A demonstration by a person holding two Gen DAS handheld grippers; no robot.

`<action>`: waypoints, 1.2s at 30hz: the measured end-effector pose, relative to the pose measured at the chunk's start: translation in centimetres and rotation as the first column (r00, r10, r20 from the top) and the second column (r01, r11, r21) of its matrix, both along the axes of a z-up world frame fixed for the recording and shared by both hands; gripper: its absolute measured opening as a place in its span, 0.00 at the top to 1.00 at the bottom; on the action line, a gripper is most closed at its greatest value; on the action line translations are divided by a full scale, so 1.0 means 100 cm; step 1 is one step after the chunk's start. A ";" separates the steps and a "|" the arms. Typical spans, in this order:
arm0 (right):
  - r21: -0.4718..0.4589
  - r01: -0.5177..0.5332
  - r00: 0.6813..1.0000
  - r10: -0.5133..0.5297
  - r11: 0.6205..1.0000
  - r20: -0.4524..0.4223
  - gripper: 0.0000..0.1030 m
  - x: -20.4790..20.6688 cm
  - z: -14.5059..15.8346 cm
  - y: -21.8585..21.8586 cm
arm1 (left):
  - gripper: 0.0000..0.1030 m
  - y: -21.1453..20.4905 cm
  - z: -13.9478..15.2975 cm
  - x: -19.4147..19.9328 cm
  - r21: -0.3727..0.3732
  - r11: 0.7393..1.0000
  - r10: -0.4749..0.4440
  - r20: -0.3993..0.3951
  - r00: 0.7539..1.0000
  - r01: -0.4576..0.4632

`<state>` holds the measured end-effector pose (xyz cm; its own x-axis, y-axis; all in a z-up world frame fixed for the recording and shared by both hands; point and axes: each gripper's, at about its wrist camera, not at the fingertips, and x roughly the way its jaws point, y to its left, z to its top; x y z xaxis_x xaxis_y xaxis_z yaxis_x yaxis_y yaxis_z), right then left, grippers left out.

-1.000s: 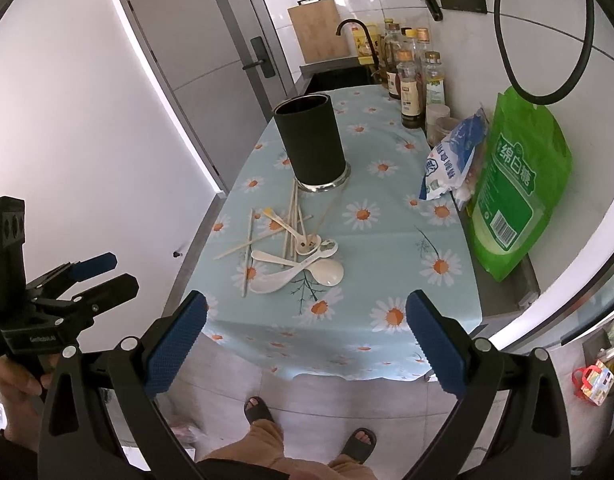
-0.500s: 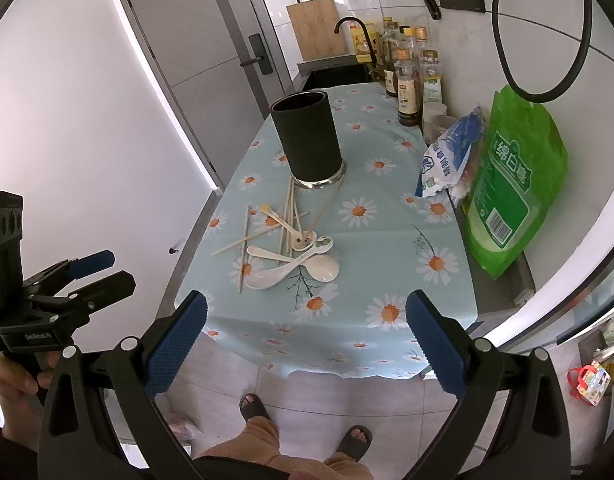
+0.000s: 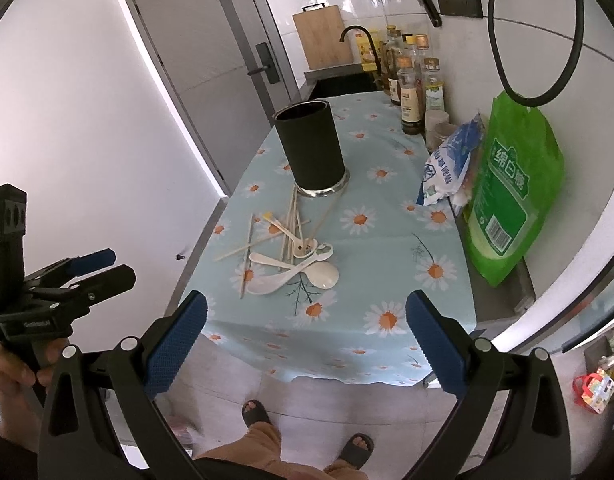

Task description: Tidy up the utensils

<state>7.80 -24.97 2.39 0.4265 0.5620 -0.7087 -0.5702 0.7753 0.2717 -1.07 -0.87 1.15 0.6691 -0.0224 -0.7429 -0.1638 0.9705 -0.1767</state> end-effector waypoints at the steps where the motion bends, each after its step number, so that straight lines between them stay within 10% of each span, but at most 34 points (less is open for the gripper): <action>1: 0.005 -0.003 1.000 0.003 1.000 -0.005 0.04 0.002 -0.001 -0.002 | 0.06 0.000 0.000 0.001 -0.002 1.000 0.006 -0.005 1.000 -0.006; 27: 0.142 0.018 0.929 0.036 0.990 -0.369 0.12 0.129 -0.066 0.032 | 0.10 0.056 -0.076 0.083 -0.083 0.995 0.040 -0.219 0.975 -0.059; 36: 0.052 0.153 0.846 -0.103 0.987 -0.524 0.32 0.218 -0.107 0.092 | 0.13 0.106 -0.106 0.127 -0.266 0.959 0.031 -0.239 0.971 -0.096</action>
